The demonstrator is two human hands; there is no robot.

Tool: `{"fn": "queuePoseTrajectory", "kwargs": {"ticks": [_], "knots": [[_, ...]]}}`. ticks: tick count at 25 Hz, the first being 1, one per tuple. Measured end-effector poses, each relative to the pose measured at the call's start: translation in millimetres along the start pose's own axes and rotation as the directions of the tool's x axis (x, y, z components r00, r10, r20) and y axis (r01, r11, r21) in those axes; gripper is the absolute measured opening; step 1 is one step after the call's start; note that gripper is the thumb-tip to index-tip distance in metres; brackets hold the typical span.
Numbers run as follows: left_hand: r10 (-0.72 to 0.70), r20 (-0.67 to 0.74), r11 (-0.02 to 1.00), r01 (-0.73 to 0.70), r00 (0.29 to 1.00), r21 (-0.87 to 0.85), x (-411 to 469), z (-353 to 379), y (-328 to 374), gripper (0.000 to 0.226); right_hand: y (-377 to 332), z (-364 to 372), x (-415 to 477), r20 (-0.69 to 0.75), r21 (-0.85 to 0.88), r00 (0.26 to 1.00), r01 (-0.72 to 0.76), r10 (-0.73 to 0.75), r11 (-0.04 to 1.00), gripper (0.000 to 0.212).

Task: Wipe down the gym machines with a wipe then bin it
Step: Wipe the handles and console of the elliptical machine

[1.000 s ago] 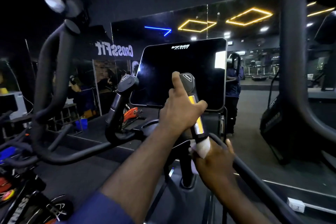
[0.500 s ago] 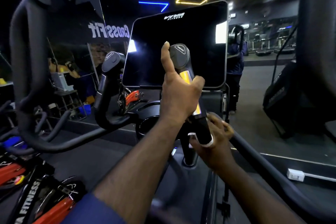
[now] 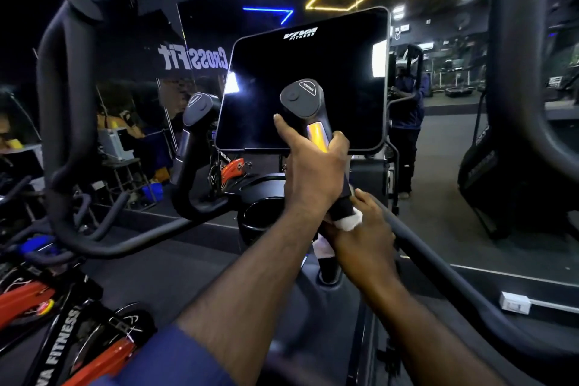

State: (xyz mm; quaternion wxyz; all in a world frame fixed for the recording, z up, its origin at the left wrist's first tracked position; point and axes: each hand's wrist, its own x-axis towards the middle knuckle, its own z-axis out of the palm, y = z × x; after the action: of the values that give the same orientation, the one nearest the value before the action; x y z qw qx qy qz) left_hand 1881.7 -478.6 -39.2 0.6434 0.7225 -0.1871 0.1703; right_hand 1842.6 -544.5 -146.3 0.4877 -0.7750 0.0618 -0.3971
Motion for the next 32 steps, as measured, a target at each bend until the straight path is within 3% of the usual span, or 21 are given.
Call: {"fn": "queuePoseTrajectory", "kwargs": {"ticks": [2,4,5,7,10,14,16,18,20,23,27,30,32], "knots": [[0.016,-0.026,1.0,-0.016,1.0,-0.015,3,2,-2,0.1,-22,-1,18,0.08,-0.067,0.981,-0.171,0.177,0.983,0.031],[0.047,-0.035,0.998,-0.049,0.998,-0.042,8,2,-11,0.095,-23,2,30,0.124,-0.147,0.965,-0.211,0.229,0.966,0.031],[0.052,-0.025,0.996,-0.054,0.998,-0.065,10,2,-15,0.09,-21,5,29,0.096,-0.122,0.977,-0.178,0.19,0.977,0.034],[0.031,-0.003,0.992,-0.031,1.0,-0.123,15,4,-24,0.082,-1,11,20,-0.051,-0.112,0.998,0.021,-0.027,0.994,0.047],[0.0,-0.018,0.985,-0.003,1.0,-0.173,13,7,-24,0.061,41,16,9,-0.113,-0.259,0.926,0.322,-0.359,0.911,0.051],[-0.026,-0.029,0.962,0.018,0.999,-0.271,16,12,-24,0.038,97,35,34,-0.123,-0.434,0.847,0.423,-0.517,0.796,0.037],[-0.04,-0.013,0.967,0.036,0.999,-0.254,17,11,-26,0.04,116,47,53,-0.141,-0.454,0.863,0.38,-0.486,0.806,0.032],[-0.043,-0.015,0.978,0.039,0.999,-0.205,18,9,-28,0.048,122,54,61,-0.179,-0.285,0.899,0.341,-0.399,0.896,0.032],[-0.056,-0.024,0.984,0.051,0.998,-0.173,17,7,-29,0.054,122,56,58,-0.159,-0.177,0.937,0.282,-0.31,0.943,0.016],[-0.09,-0.026,0.985,0.086,0.996,-0.148,16,6,-27,0.056,108,45,38,-0.127,-0.359,0.967,0.163,-0.221,0.919,0.011],[-0.059,-0.064,0.997,0.055,0.996,-0.062,7,3,-17,0.049,53,14,-3,-0.069,-0.21,0.971,0.21,-0.228,0.955,0.042],[-0.075,-0.061,0.996,0.077,0.995,0.035,3,0,-13,0.052,16,-7,-14,0.054,-0.086,0.995,0.086,-0.082,0.993,0.046],[-0.081,-0.033,0.992,0.083,0.996,0.093,2,-3,-8,0.057,6,-16,-14,0.204,0.004,0.979,-0.035,0.033,0.999,0.063]]}}
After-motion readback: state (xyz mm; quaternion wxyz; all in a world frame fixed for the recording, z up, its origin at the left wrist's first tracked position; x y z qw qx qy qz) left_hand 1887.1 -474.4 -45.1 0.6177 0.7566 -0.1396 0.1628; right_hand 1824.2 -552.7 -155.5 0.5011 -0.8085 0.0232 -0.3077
